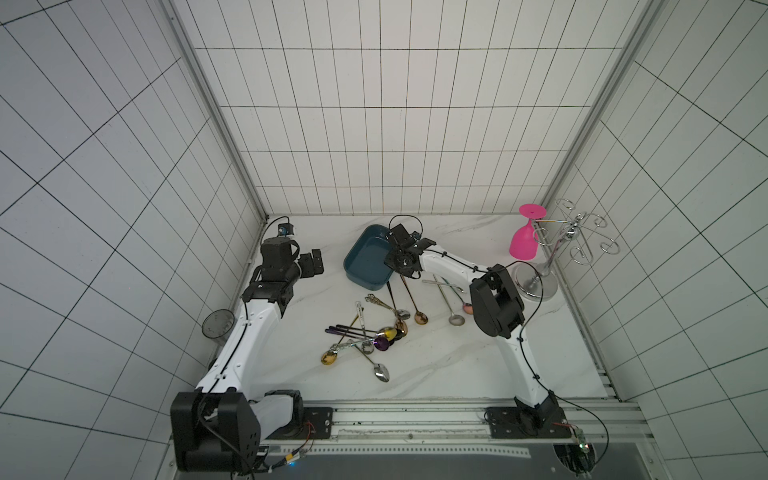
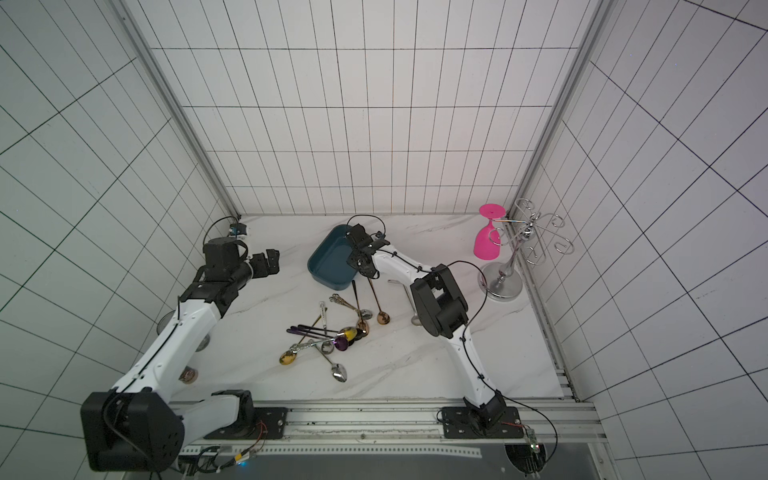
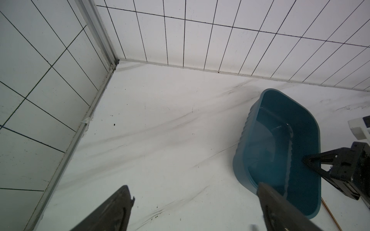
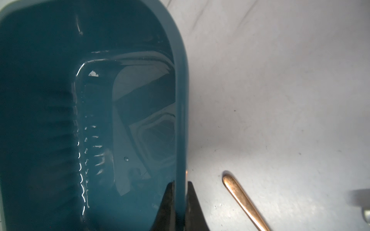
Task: Put the spoon into the storage box
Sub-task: Pick up the storage box at the center of the board, then move the spoon at the center of the board.
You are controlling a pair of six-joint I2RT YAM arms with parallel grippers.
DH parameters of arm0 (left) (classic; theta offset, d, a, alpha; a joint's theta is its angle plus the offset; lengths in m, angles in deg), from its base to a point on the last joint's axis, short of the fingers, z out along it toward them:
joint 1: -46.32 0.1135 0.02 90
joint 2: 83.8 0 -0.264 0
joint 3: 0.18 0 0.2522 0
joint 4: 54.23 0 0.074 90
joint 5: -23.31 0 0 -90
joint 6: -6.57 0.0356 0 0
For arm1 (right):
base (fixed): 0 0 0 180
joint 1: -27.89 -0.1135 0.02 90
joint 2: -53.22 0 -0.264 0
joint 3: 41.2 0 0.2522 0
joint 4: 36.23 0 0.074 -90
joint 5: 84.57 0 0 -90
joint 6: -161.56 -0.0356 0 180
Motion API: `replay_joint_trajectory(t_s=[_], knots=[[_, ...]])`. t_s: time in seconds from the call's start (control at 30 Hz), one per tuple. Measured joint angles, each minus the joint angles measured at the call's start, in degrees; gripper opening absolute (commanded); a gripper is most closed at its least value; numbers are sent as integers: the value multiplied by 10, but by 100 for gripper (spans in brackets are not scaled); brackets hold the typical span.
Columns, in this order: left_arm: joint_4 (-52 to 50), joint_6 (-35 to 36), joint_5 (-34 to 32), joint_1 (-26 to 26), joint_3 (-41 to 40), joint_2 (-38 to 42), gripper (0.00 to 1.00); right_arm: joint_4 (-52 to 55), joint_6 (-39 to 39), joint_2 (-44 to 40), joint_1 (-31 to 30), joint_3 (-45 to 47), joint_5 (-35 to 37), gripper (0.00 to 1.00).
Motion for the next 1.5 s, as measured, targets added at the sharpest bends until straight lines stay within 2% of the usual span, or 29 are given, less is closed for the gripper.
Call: replay_joint_trajectory(t_s=[0.2, 0.33, 0.6, 0.73, 0.93, 1.27, 1.5], knots=[[0, 2, 5, 0, 0, 0, 99, -12, 24, -42, 14, 45, -14, 0], [-4, 11, 25, 0, 0, 0, 99, -17, 59, -117, 31, 104, -22, 0], [-53, 79, 163, -1, 17, 0, 99, -12, 155, -338, 85, 256, -26, 0], [-82, 109, 216, -19, 17, -5, 97, 20, 211, -416, 127, 310, -34, 0], [-146, 177, 222, -127, 17, -30, 95, 81, 290, -526, 165, 386, -38, 0], [-181, 268, 140, -353, -15, -85, 99, 164, 358, -666, 235, 471, -47, 0], [-160, 274, 83, -416, -17, -182, 98, 191, 379, -727, 273, 491, -46, 0]])
